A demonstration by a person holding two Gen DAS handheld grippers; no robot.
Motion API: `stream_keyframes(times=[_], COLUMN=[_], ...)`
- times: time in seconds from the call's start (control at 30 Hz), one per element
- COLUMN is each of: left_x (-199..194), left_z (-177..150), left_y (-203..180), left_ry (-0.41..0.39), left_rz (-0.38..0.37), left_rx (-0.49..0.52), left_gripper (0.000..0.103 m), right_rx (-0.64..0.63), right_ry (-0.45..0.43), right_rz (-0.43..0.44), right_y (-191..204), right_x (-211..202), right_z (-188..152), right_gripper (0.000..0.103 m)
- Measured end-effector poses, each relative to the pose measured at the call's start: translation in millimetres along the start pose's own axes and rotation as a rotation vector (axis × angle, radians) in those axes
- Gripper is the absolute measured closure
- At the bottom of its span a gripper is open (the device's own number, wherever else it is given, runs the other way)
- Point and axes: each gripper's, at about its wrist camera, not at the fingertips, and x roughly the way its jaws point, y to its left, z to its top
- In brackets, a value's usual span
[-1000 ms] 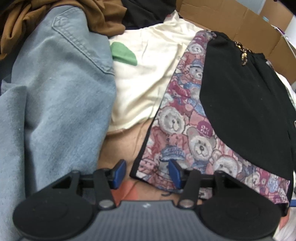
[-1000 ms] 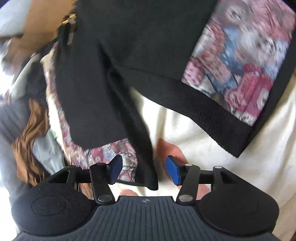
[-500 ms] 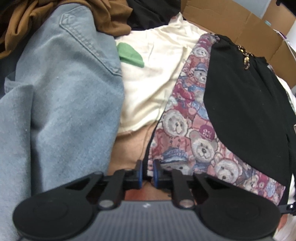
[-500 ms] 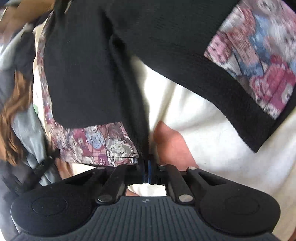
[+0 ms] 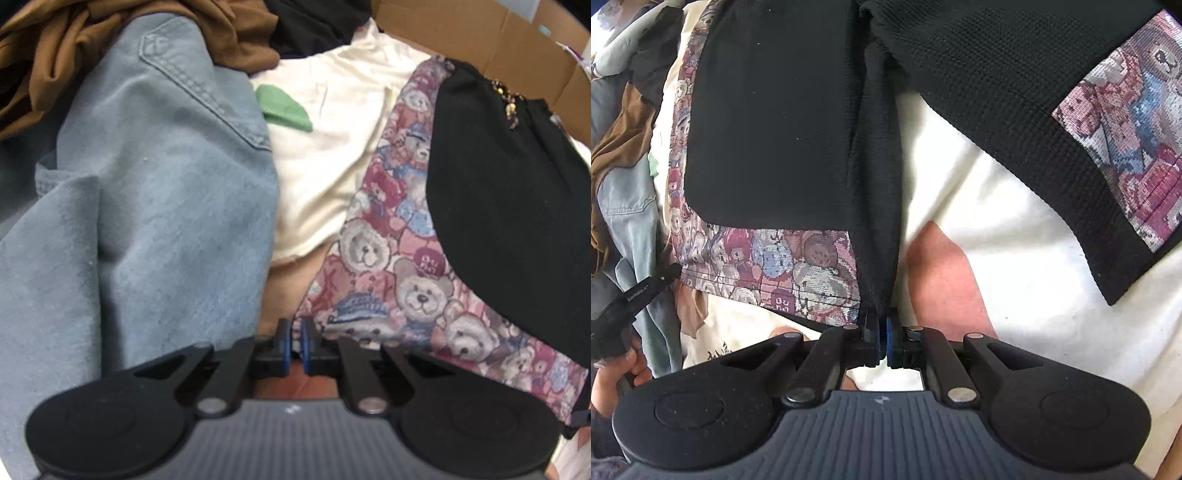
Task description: Fold clothes
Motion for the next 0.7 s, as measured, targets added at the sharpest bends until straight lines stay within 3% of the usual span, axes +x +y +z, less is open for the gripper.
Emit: stream_keyframes(times=[0.1, 0.17, 0.23, 0.3, 0.47, 0.7], left_x=[-6.8, -15.9, -24.1, -34.4, -59.2, -107.6], left_z=[7.3, 10.6, 14.4, 17.8, 28.4, 58.4], left_y=[-5.8, -7.6, -10.0, -15.3, -27.5, -55.1], left_ry=[-0.007, -0.033, -0.048, -0.066, -0.09, -0.11], left_rz=[0.017, 0.01, -0.012, -0.019, -0.026, -0.044], left_rx=[0.01, 0.013, 0.019, 0.039, 0.046, 0.082], left_gripper=[0.09, 0.088, 0.071, 0.063, 0.061, 0.049], right_rx=[-0.013, -0.027, -0.045, -0.056, -0.049, -0.078], right_ry=[-0.006, -0.03, -0.064, -0.094, -0.181, -0.26], right_rz=[0.014, 0.018, 0.01, 0.007, 0.006, -0.01], right_y=[-1.0, -2.0, -3.3, -5.1, -10.8, -15.1], right_x=[-13.5, -27.9, -47.0, -64.9, -108.3, -173.5], right_z=[3.4, 5.2, 9.5, 15.5, 30.0, 40.6], right_gripper=[0.093, 0.072, 0.063, 0.063, 0.063, 0.063])
